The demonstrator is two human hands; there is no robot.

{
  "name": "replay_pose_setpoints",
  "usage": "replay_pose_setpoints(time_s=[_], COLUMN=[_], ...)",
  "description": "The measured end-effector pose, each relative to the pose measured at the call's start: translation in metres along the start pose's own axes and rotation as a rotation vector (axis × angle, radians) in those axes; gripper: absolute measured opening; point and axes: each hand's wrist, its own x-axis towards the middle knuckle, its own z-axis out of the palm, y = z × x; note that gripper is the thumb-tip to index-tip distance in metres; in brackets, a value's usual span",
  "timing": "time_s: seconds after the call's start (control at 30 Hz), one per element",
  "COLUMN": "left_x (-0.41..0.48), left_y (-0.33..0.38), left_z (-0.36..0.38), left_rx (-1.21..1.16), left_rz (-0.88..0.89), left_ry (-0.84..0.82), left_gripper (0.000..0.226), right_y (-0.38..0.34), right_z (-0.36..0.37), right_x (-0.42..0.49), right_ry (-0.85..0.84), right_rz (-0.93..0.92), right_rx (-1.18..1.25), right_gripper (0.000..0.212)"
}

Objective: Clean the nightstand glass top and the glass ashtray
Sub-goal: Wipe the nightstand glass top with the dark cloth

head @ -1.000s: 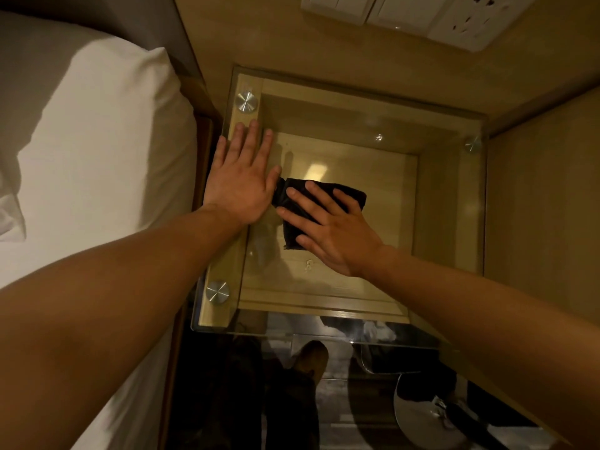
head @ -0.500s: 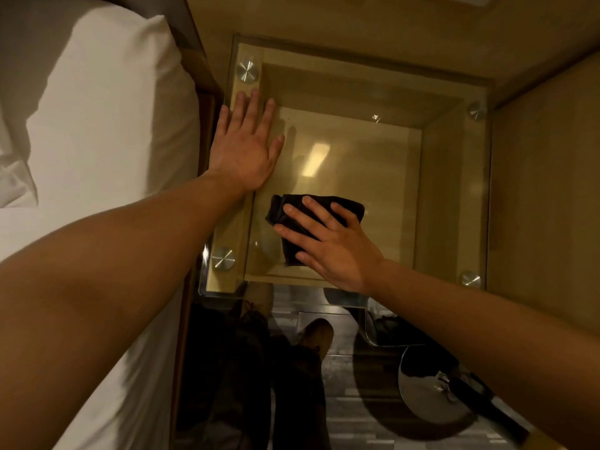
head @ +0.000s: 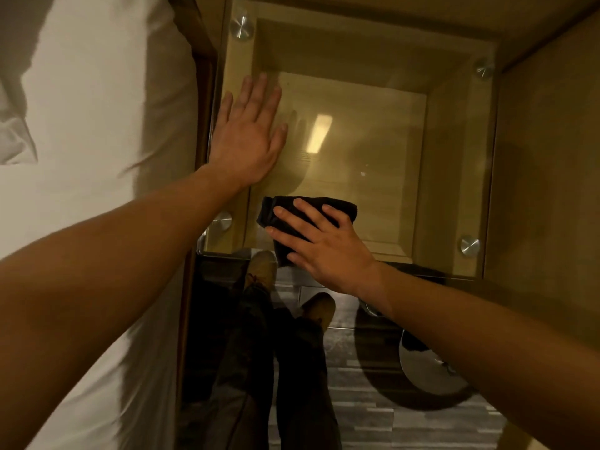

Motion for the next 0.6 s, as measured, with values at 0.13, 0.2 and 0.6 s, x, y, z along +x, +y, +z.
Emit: replay_pose_setpoints(time_s=[0.13,0.2,0.6], left_x=[-0.022,-0.03,-0.047], left_y=[0.004,0.007,0.031], left_z=[0.009,0.012,0.016], left_rx=[0.019,0.025,-0.04], left_rz=[0.006,0.004,-0.012], left_ry=[-0.04,-0.044,-0.062], left_gripper=[0.067,0.067,0.067], right_y=[-0.01,-0.012,-0.013], right_z=[0.003,0.003,-0.023], right_x=[-0.012,-0.016,-0.041], right_ry=[0.001,0.005,-0.191], right_rz=[-0.024,-0.037,-0.195], right_rx=[0.016,0.02,0.229], right_gripper=[0.057,0.061,0.08])
